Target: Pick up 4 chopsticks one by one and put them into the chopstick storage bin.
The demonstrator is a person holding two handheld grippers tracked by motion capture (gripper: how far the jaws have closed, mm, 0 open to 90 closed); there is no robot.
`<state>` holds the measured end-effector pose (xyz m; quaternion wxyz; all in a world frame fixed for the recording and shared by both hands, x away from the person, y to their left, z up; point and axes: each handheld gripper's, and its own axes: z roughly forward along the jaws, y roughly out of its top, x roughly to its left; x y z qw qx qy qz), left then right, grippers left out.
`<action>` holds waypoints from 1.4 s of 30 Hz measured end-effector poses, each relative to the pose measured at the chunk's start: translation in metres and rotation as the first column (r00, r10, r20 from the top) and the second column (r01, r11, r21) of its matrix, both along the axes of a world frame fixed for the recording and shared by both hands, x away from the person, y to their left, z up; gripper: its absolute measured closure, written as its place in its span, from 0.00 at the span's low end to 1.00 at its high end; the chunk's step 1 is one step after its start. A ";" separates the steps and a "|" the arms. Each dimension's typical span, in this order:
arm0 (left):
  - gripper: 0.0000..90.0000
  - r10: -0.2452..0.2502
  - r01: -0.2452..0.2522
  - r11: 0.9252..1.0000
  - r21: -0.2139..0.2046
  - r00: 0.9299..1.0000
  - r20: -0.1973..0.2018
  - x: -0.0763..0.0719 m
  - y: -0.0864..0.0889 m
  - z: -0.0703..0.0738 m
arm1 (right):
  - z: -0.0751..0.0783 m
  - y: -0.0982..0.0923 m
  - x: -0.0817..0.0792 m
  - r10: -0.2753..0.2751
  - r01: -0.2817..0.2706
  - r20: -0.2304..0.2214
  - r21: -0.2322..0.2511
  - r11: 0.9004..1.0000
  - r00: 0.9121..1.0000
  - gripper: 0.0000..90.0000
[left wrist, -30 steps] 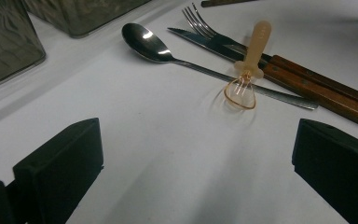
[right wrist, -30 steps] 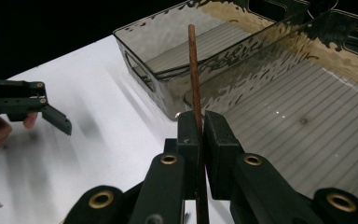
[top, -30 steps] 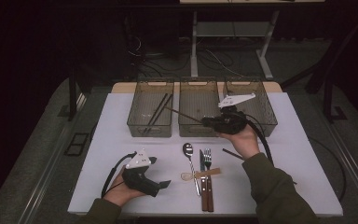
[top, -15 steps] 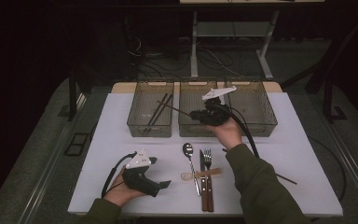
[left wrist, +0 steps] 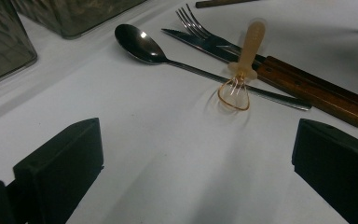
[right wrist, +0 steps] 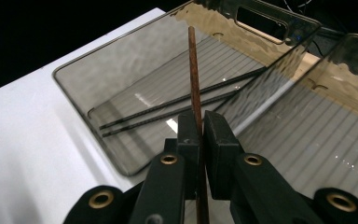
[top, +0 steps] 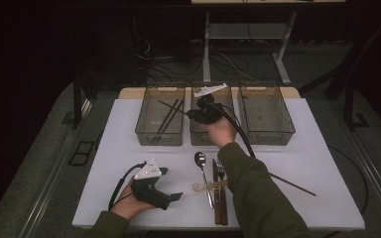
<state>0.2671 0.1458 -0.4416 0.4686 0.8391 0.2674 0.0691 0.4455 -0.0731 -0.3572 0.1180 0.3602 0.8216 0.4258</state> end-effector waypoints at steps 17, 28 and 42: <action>0.01 -0.009 0.009 1.000 -0.008 1.000 -0.004 0.001 0.001 0.001 | -0.010 0.058 0.037 -0.060 0.058 -0.035 -0.068 0.996 0.998 0.95; 0.01 -0.015 0.015 1.000 -0.015 1.000 -0.004 0.001 -0.001 0.001 | -0.022 0.080 0.048 -0.073 0.067 -0.045 -0.122 0.990 0.996 0.94; 0.01 -0.026 0.026 1.000 -0.007 1.000 0.008 0.001 0.001 0.002 | -0.007 0.064 0.037 -0.025 0.022 -0.058 -0.048 0.999 0.998 0.62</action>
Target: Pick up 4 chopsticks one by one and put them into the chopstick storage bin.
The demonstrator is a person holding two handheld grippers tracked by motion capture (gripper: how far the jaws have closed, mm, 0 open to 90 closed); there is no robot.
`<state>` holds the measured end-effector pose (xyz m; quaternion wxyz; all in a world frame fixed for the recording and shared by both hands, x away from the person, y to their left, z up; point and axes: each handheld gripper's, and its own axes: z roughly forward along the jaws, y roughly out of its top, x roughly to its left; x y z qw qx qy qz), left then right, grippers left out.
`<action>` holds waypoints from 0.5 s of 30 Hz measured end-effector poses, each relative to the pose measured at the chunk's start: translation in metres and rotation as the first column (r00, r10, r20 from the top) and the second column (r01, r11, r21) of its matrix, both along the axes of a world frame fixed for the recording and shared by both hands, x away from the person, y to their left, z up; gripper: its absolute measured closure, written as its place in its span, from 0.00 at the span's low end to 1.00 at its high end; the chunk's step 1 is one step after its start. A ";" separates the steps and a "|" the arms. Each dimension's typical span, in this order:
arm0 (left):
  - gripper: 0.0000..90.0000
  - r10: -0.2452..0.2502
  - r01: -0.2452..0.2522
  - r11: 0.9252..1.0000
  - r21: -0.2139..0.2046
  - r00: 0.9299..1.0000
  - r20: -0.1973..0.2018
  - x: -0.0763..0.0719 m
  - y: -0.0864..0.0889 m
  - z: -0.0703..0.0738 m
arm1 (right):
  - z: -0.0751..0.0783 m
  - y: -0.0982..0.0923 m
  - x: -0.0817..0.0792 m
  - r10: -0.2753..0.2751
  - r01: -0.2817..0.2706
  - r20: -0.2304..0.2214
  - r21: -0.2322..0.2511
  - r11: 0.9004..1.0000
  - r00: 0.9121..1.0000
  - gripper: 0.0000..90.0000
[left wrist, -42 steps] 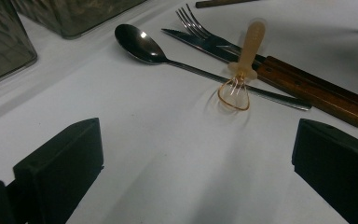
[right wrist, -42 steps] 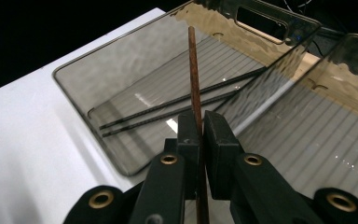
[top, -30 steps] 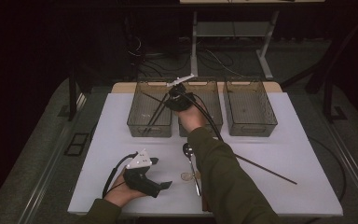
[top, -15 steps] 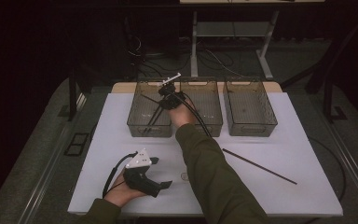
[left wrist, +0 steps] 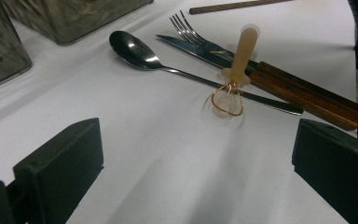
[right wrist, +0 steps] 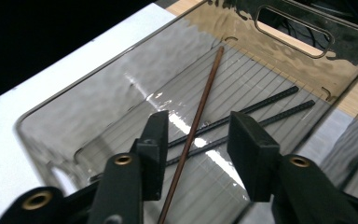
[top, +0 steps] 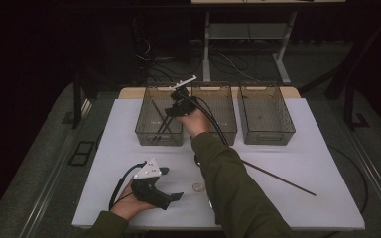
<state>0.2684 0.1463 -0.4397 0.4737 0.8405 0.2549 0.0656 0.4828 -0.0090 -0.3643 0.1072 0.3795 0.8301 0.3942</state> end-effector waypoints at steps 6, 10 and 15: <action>0.01 0.008 -0.008 1.000 0.004 1.000 -0.001 -0.001 0.000 0.000 | 0.007 -0.024 -0.016 0.046 -0.047 0.014 0.055 0.997 0.999 0.56; 0.01 0.010 -0.010 1.000 0.001 1.000 -0.002 -0.001 0.001 0.000 | 0.011 -0.042 -0.028 0.079 -0.081 0.030 0.082 0.993 0.996 0.52; 0.01 0.001 -0.001 1.000 0.016 1.000 0.002 -0.001 0.001 -0.001 | 0.014 -0.066 -0.043 0.110 -0.114 0.052 0.089 0.989 0.993 0.50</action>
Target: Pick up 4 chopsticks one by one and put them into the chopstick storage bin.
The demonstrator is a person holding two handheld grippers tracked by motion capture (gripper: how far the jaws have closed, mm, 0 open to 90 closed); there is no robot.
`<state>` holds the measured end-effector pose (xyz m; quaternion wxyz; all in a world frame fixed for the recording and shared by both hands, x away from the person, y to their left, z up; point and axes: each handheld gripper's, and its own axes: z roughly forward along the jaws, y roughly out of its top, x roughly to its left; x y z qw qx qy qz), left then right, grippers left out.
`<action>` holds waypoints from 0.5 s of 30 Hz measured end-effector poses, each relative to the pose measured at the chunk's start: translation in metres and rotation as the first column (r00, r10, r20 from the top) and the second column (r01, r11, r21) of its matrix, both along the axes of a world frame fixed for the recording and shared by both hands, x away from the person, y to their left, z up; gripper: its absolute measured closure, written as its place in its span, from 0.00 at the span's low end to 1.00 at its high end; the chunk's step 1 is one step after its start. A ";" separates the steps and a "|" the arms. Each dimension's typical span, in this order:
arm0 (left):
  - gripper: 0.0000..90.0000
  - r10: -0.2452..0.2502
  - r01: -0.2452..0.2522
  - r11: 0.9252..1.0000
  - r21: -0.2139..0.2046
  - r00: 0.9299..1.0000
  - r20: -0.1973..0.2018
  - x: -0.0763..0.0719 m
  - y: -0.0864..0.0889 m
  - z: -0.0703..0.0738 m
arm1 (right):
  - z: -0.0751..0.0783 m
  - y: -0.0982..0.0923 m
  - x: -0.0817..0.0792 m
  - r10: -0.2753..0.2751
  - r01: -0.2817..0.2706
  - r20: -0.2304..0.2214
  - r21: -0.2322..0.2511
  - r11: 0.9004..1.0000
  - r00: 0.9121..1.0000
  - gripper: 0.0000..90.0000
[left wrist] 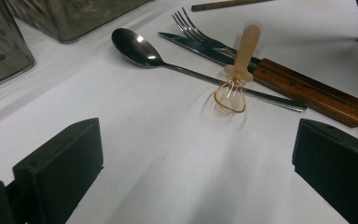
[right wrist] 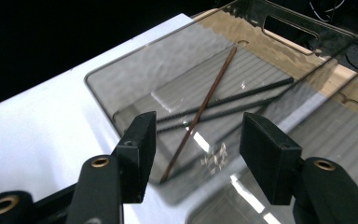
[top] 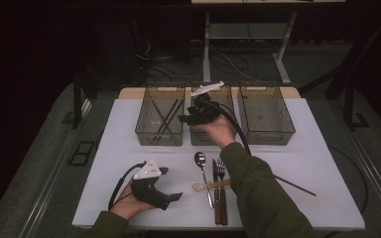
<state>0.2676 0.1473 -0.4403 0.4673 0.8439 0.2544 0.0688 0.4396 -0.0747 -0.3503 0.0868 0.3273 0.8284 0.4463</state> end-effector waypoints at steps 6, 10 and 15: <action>0.00 0.008 -0.008 1.000 -0.011 1.000 0.001 0.000 0.000 0.000 | 0.000 -0.031 -0.016 0.022 -0.022 0.003 0.037 0.999 1.000 0.46; 0.00 0.014 -0.014 1.000 -0.011 1.000 0.000 0.000 0.002 0.000 | -0.002 -0.047 -0.025 0.055 -0.055 0.005 0.031 0.998 0.998 0.43; 0.00 0.020 -0.020 1.000 -0.006 1.000 0.004 0.000 0.003 -0.001 | -0.006 -0.068 -0.036 0.070 -0.070 0.004 0.038 0.997 0.998 0.41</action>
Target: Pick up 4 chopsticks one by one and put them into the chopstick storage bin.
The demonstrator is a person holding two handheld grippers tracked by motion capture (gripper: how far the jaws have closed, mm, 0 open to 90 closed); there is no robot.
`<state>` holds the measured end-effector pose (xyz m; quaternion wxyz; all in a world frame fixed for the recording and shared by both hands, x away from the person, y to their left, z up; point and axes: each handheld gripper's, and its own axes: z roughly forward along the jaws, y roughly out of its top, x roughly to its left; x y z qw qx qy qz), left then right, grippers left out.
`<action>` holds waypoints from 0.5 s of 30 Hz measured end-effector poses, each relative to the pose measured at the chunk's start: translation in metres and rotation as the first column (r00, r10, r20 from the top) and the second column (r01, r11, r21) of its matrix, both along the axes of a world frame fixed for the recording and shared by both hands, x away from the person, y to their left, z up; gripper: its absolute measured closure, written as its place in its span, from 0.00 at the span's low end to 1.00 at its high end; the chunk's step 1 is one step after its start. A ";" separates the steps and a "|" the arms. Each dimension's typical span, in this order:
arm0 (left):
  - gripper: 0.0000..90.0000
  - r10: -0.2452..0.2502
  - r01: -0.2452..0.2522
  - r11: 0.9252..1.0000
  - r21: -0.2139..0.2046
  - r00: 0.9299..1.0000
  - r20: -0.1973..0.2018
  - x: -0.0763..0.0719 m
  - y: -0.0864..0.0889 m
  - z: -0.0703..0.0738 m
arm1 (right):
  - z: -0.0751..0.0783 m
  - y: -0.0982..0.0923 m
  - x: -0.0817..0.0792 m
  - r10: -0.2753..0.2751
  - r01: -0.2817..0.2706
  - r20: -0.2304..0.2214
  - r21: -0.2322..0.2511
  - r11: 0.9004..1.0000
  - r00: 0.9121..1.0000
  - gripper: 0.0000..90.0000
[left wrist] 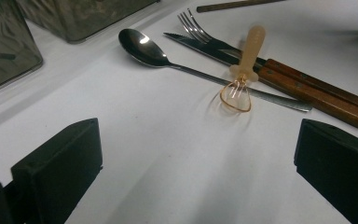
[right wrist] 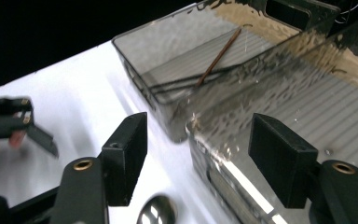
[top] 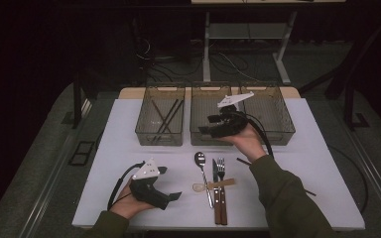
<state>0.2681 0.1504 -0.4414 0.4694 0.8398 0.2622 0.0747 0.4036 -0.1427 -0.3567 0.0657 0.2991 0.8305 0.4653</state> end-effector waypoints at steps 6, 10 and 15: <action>0.00 0.003 -0.003 1.000 0.004 1.000 -0.001 0.000 0.001 0.000 | -0.008 -0.024 -0.014 0.005 -0.005 0.013 0.010 1.000 1.000 0.41; 0.00 0.002 -0.002 1.000 0.020 1.000 -0.002 -0.001 0.002 -0.001 | -0.013 -0.039 -0.024 0.000 0.000 0.021 0.012 1.000 1.000 0.41; 0.00 0.004 -0.004 1.000 0.019 1.000 0.003 -0.001 0.004 0.000 | -0.022 -0.060 -0.036 -0.001 0.000 0.023 0.035 0.999 1.000 0.41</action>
